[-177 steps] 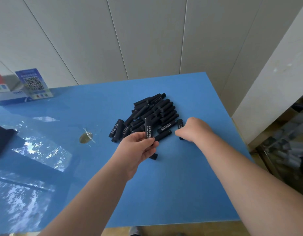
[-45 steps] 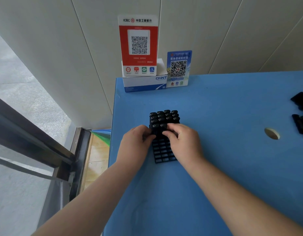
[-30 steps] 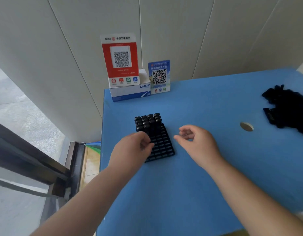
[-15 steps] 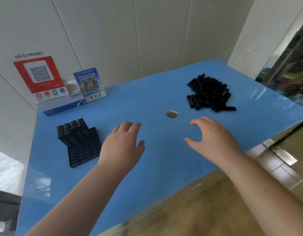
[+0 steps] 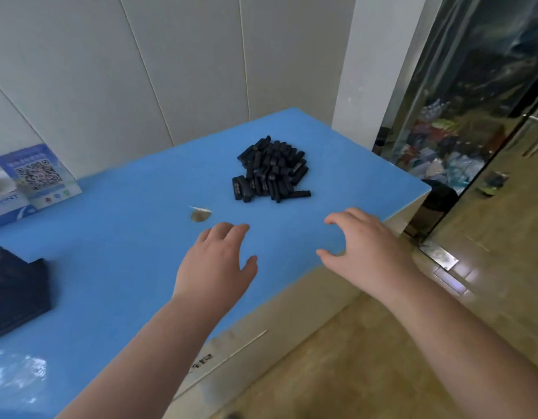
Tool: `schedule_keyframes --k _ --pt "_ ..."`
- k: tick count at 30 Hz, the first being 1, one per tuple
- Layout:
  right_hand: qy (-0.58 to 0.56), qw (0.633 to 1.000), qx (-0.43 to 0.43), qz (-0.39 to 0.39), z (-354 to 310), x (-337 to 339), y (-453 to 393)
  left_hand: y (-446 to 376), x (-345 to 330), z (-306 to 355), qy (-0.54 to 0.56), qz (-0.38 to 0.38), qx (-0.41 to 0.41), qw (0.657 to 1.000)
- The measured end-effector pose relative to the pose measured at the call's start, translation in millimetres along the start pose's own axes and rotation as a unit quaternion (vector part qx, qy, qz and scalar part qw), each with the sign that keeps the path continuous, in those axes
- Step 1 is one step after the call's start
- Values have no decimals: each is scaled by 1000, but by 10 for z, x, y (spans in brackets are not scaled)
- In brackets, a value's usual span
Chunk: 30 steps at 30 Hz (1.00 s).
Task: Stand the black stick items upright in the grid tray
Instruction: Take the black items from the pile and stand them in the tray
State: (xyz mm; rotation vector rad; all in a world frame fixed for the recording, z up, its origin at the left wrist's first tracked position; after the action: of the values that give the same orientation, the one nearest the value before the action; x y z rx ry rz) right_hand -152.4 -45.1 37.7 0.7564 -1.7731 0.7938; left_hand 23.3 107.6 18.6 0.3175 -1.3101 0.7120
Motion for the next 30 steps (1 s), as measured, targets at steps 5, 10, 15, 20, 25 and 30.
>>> schedule_keyframes --k 5,10,15,20,25,30 --pt "-7 1000 -18 7 390 9 -139 -322 -220 394 9 -11 -20 1000" --pt "2 1000 -14 3 612 35 -487 -776 -407 630 29 -12 -27 999" --pt "15 1000 -12 -9 846 31 -969 -1405 -609 783 38 -26 -32 998" --pt "2 1000 -11 -3 1025 -21 -1379 -1849 -730 894 37 -35 -39 998" --pt "-43 999 6 -17 1117 -177 -1710 -2113 -824 813 28 -40 -10 999" --pt "-71 996 39 -22 1229 -307 -2080 -2358 -905 736 2 -36 36 999"
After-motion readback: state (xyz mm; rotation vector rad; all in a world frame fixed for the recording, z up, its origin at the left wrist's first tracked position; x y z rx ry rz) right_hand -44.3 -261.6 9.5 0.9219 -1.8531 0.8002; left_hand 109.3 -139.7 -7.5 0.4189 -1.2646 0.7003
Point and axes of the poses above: each hand's wrist, its own y-axis away from the middle knuckle, its own x-axis out of the back of the hand, z = x × y, the point moved 9 cm from there along -y, towards the middle knuckle, and after that the axes turned 8 degrees about x, right-handed, at the moved point
